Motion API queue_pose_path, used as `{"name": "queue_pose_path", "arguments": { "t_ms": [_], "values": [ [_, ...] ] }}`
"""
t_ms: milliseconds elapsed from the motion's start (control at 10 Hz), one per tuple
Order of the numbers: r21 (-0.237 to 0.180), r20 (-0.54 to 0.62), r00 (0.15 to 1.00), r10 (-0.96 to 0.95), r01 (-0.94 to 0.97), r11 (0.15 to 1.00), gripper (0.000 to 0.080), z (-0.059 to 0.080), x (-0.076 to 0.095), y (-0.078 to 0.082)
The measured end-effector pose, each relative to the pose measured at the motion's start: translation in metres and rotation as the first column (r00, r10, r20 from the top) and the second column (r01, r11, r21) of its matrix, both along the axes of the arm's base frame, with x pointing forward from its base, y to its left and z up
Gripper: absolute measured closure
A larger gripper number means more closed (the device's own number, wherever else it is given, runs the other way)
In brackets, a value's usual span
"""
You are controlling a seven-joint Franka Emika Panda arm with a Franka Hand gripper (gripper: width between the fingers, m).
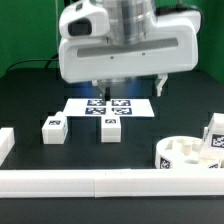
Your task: Assemble stool
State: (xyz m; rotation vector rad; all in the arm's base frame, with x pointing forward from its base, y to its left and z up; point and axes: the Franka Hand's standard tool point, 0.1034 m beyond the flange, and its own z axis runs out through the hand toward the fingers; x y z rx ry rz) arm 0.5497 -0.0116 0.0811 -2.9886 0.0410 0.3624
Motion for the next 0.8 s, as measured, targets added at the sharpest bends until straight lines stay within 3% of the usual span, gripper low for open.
{"name": "queue_pose_path", "arguments": {
  "t_ms": [100,200,600,800],
  "values": [
    [0.021,0.004,1.000,0.003,-0.003,1.000,0.0151,-0.010,-0.007,-0.012],
    [0.037,0.010,1.000,-0.004,0.003,0.999,0.0151,-0.009,-0.008,-0.019],
    [0.033,0.005,1.000,-0.007,0.007,0.999,0.0151,-0.010,-0.008,-0.015],
    [-0.033,-0.045,0.996,-0.080,0.079,0.996,0.0151,-0.026,-0.016,-0.018]
  ]
}}
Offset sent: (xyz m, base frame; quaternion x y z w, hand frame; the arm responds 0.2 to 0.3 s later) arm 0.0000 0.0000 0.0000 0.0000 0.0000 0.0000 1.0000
